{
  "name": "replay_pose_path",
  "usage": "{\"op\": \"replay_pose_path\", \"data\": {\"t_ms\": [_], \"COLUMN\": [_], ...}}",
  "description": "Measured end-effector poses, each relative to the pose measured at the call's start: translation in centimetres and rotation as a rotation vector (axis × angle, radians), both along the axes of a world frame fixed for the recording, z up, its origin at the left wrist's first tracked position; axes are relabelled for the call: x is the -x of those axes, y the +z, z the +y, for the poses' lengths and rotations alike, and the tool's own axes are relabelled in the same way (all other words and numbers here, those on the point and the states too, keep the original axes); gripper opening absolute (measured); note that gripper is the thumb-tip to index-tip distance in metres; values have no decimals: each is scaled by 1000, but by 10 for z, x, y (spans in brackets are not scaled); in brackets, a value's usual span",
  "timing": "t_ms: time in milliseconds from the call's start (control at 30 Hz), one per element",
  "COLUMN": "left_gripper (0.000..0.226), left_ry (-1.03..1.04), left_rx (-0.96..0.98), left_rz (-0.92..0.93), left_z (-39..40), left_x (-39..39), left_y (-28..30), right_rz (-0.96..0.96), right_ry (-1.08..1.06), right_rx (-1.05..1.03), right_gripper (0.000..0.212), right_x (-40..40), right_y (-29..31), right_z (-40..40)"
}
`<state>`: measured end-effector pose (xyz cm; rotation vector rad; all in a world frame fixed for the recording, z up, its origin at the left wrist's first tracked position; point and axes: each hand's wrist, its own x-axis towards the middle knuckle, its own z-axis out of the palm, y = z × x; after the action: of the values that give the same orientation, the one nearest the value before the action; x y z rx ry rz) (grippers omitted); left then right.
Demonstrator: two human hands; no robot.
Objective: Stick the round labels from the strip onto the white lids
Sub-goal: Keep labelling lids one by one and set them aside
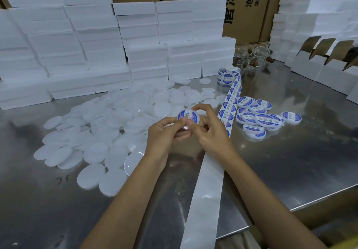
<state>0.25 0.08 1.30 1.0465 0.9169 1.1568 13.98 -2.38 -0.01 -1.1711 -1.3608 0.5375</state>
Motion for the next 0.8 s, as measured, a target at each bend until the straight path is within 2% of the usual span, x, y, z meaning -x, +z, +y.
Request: {"op": "replay_pose_path", "data": {"t_ms": [133, 300, 433, 600, 733, 800], "left_gripper": [33, 36, 26, 20, 45, 45], "left_ry": [16, 19, -49, -161, -217, -190], "left_rx": [-4, -22, -67, -86, -111, -133], "left_rz": [20, 76, 133, 88, 51, 59], "left_z": [-1, -1, -1, -2, -2, -2], "left_x": [-1, -1, -3, -1, 3, 3], "left_y": [0, 1, 1, 7, 10, 11], "right_rz": [-11, -27, -71, -42, 5, 14], "right_ry": [38, 33, -49, -63, -96, -110], "right_rx": [-7, -18, -8, -18, -32, -41], "right_gripper": [24, 22, 24, 27, 24, 18], "right_x": [0, 2, 0, 1, 0, 0], "right_y": [0, 1, -1, 0, 2, 3], "right_z": [-1, -3, -2, -3, -2, -2]}}
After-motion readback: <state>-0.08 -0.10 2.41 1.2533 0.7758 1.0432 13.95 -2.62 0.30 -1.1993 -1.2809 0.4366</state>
